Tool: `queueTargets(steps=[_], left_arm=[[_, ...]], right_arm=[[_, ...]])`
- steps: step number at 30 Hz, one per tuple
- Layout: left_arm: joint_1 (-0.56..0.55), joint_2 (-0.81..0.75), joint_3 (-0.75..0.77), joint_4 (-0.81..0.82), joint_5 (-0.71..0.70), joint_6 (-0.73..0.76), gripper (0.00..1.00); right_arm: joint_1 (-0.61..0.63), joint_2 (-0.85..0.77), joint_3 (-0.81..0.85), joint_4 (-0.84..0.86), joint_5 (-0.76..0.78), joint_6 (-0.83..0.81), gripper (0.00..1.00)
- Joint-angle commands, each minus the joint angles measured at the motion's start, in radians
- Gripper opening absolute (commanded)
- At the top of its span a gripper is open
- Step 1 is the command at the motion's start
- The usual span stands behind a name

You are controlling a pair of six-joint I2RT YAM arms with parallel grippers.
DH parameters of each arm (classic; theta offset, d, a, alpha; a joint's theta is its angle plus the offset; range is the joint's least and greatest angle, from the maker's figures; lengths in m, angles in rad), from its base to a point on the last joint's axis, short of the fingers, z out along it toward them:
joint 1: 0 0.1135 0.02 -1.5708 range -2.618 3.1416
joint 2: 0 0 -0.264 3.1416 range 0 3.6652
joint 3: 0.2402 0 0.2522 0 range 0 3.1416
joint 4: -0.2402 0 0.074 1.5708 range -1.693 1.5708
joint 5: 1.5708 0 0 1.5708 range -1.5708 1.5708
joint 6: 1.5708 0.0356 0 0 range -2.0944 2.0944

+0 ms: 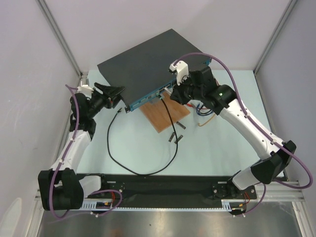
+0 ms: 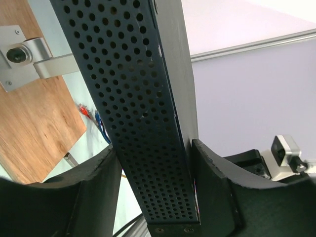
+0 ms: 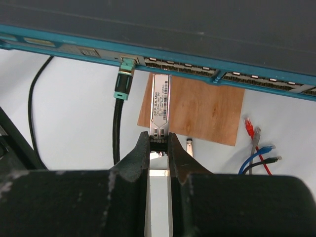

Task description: Insert the plug into the switch port

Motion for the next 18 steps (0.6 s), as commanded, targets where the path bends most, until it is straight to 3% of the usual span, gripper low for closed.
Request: queueTargets(steps=[1,10,14,18], left_arm=[[-0.061,-0.009,-0.003,0.078,-0.037,0.011,0.40],[-0.072,-0.034,-0.015,0.055,-0.050,0.013,0.18],[-0.073,-0.042,-0.006,0.035,-0.054,0.016,0.02],[-0.073,-0.042,-0.009,0.039,-0.064,0.008,0.00]], right_arm=[[0.013,0.007,0.084,-0.010,0.026,0.034,0.00],[0.028,0.083,0.235,-0.226,0.048,0.126,0.00],[0.027,0.105,0.301,-0.301,0.046,0.141,0.00],[0.039,0.087,0.241,-0.257,0.051,0.158,0.00]])
